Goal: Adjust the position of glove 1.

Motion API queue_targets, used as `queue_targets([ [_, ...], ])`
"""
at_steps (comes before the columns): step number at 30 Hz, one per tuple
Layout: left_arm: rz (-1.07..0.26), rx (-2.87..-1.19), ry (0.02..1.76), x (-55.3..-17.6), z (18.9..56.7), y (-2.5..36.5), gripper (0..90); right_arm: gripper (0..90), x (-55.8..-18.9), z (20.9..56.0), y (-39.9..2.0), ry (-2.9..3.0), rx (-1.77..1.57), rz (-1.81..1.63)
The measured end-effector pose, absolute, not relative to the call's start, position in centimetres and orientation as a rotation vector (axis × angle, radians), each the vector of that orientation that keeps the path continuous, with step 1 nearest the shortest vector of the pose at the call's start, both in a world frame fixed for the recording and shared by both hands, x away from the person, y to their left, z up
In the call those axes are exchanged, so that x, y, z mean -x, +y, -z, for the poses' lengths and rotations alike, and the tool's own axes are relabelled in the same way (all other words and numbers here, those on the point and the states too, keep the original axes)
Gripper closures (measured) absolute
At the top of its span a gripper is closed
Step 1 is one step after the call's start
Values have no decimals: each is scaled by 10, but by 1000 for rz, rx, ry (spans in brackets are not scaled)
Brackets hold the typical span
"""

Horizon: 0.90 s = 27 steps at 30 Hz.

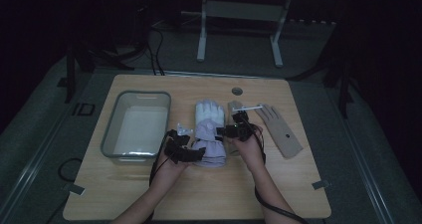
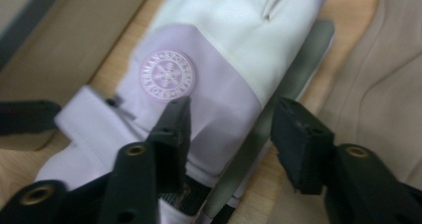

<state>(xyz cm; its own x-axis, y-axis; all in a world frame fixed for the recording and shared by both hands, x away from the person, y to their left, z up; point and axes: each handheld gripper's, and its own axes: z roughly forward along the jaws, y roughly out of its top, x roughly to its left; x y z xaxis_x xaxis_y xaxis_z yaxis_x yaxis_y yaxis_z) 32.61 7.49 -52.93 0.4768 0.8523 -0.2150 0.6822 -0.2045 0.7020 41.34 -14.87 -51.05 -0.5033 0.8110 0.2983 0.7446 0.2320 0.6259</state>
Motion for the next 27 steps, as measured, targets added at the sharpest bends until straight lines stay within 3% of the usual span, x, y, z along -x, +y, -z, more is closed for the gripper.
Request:
queue_targets([
  [6,-164,-1943,1320,-330,549,79,215,417,-419,532,-154,2431,-1635,-1115],
  [12,-119,-1963,1305,-331,556,79,254,440,-425,546,-153,2479,-1704,-1117],
  [16,-42,-1965,1258,-331,558,78,442,562,-426,551,-155,2508,-1740,-1180],
  [22,-54,-2008,1212,-329,554,75,626,724,-421,543,-146,2519,-1680,-1101],
  [27,-67,-2008,1201,-325,550,75,705,762,-413,535,-141,2488,-1625,-1076],
])
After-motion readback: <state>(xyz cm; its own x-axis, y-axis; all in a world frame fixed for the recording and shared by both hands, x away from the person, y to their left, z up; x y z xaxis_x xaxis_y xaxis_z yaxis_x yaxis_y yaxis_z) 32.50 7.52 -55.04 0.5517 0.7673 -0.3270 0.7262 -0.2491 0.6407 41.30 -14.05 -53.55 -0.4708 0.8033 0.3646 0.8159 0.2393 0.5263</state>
